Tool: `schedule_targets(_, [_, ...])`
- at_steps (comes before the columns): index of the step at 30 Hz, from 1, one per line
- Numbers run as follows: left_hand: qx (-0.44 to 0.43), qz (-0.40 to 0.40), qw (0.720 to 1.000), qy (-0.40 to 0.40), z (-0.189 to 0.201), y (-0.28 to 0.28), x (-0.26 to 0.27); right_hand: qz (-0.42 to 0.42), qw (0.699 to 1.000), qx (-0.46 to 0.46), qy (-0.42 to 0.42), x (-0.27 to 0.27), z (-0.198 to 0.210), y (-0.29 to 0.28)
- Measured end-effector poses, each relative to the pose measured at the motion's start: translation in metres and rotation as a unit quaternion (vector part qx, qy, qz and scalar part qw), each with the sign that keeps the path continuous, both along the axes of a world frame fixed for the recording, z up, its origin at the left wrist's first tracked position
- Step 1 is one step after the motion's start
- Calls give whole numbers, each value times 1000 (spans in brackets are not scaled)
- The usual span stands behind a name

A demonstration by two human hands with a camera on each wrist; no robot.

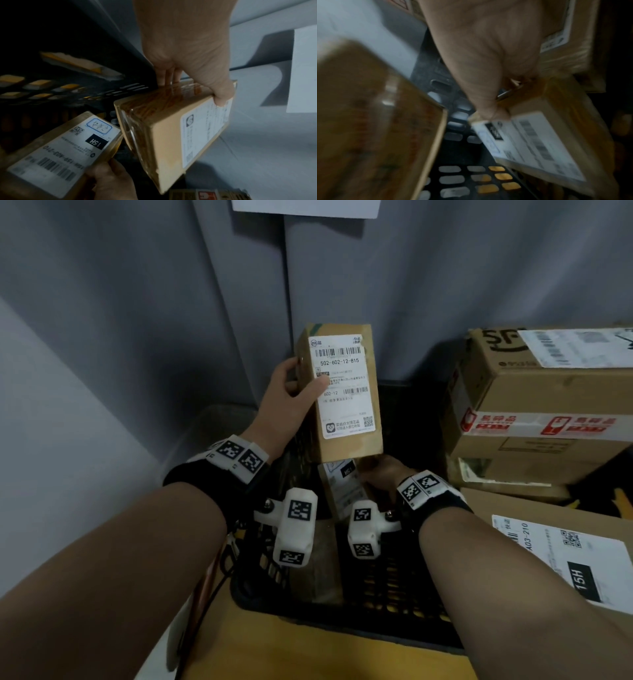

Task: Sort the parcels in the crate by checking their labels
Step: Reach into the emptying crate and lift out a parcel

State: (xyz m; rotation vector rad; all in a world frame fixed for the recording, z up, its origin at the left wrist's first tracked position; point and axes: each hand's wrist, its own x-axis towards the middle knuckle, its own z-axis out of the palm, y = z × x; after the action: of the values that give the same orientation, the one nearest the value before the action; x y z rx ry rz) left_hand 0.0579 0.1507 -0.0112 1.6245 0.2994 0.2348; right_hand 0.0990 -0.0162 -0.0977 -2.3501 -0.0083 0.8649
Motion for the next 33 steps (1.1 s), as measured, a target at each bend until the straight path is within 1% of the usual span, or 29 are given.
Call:
schedule_targets(2, [5,-6,1000,11,-2,-3,2,-14,999,-12,-27,4,0,-4])
schedule_targets(4, [-7,-8,1000,25,-3,-5,2,-26,999,-8,-30,6,2,-7])
schedule_targets(5, [-15,-7,999,30,-3,-6,2,-16,999,-18,-29,7,3,-8])
schedule_targets(7, [-26,-6,999,36,-3,-8,1,-38,998,-42,-19,7,0,-12])
schedule_targets(8, [-33,-4,999,38,-3,-8,1,-31,997,-61,-26,4,1,-11])
schedule_targets(10, [-41,2,998,44,-3,-8,1,15,994,-103,-44,-1,-12,-11])
schedule_targets(11, [-39,3,998,48,-3,-9,1,13,994,-104,-44,-1,-20,-9])
schedule_targets(13, [-21,-3,998,60,-3,-10,0,-7,996,-77,-42,-2,-27,-9])
schedule_targets(14, [-12,-6,998,67,-3,-11,0,-28,998,-58,-29,-3,-28,-9])
schedule_targets(15, [-8,-9,997,73,-3,-11,0,-68,997,-22,-17,-1,-25,-10])
schedule_targets(17, [-7,-9,997,80,-2,-11,-1,-162,983,79,-20,6,-23,-13])
schedule_targets(19, [-6,-11,996,84,1,-11,-2,-248,952,175,-31,12,-11,-15])
schedule_targets(21, [-4,-15,996,89,4,-11,-1,-301,913,271,-41,11,9,-17])
schedule_targets(22, [-4,-17,995,94,5,-12,-1,-317,890,328,-21,8,18,-19])
schedule_targets(23, [-4,-21,994,103,5,-13,-1,-317,873,371,12,7,27,-22])
schedule_targets(24, [-2,-29,993,115,4,-14,-1,-299,862,406,46,4,35,-26])
schedule_targets(26, [4,-54,987,148,1,-21,-1,-234,868,430,76,-1,48,-31])
schedule_targets(27, [6,-70,984,162,-1,-25,-1,-197,876,433,76,-3,50,-33])
schedule_targets(28, [6,-84,981,173,-2,-30,-2,-177,881,434,70,-4,52,-35])
schedule_targets(29, [11,-95,978,183,-3,-34,-2,-175,887,423,56,-4,51,-37])
schedule_targets(31, [31,-111,972,204,-4,-39,-3,-177,912,369,24,-5,48,-42])
schedule_targets(33, [73,-120,964,225,-5,-38,-4,-151,936,316,35,-7,44,-45])
